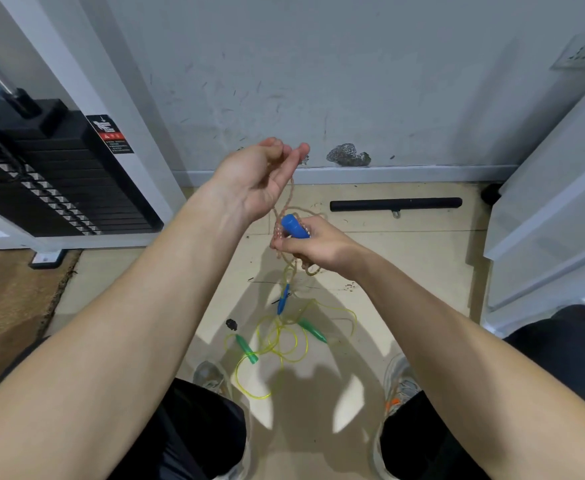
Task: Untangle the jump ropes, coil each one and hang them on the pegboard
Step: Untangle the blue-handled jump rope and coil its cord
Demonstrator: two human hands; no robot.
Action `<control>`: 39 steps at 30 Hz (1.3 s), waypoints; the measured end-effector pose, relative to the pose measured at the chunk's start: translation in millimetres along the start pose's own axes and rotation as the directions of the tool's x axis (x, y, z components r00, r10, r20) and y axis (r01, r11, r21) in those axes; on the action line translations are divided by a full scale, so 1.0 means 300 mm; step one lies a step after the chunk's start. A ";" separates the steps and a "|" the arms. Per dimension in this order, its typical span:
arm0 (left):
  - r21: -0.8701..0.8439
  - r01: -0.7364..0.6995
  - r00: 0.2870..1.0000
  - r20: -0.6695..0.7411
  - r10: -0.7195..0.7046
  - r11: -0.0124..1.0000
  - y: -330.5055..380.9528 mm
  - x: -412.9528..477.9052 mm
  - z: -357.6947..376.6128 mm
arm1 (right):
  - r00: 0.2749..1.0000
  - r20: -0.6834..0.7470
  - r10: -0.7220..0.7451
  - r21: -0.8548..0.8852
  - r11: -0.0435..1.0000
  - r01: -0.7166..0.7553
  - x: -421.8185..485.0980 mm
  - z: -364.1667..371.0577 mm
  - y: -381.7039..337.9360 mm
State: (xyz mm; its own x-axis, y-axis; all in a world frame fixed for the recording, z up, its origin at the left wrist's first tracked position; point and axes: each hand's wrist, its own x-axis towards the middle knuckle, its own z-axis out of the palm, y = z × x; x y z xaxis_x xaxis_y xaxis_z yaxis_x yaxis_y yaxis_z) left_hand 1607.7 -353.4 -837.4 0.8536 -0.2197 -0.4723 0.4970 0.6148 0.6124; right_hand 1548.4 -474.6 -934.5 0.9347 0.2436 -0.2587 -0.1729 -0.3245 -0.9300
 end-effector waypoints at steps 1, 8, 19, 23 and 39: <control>0.122 -0.022 1.000 0.018 0.020 0.992 0.010 0.006 -0.016 | 1.000 -0.012 0.003 0.027 1.000 -0.002 0.001 -0.003 -0.004; 0.564 -0.261 0.933 -0.059 0.354 0.783 0.031 0.046 -0.268 | 0.980 -0.199 0.015 0.542 0.834 0.098 0.022 -0.091 -0.050; 0.950 -0.234 0.956 0.264 -0.132 0.206 -0.384 0.172 -0.377 | 0.997 -0.048 -0.058 0.923 0.379 0.066 0.034 -0.166 -0.233; 0.987 -0.152 0.980 0.145 -0.139 -0.045 -0.410 0.192 -0.457 | 0.972 -0.236 0.017 0.911 0.351 0.216 0.025 -0.254 -0.240; 0.596 -0.072 0.983 0.177 -0.044 0.800 -0.117 0.054 -0.088 | 0.956 -0.235 0.176 0.421 0.905 -0.063 -0.047 -0.094 0.076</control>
State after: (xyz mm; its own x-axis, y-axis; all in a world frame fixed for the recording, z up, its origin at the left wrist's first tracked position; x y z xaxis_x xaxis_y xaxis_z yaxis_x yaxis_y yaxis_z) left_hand 1600.0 -358.4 -883.3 0.8451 -0.3769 -0.3791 0.4293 0.0559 0.9014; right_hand 1539.9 -511.2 -944.6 0.9359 -0.0393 -0.3499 -0.3464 0.0760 -0.9350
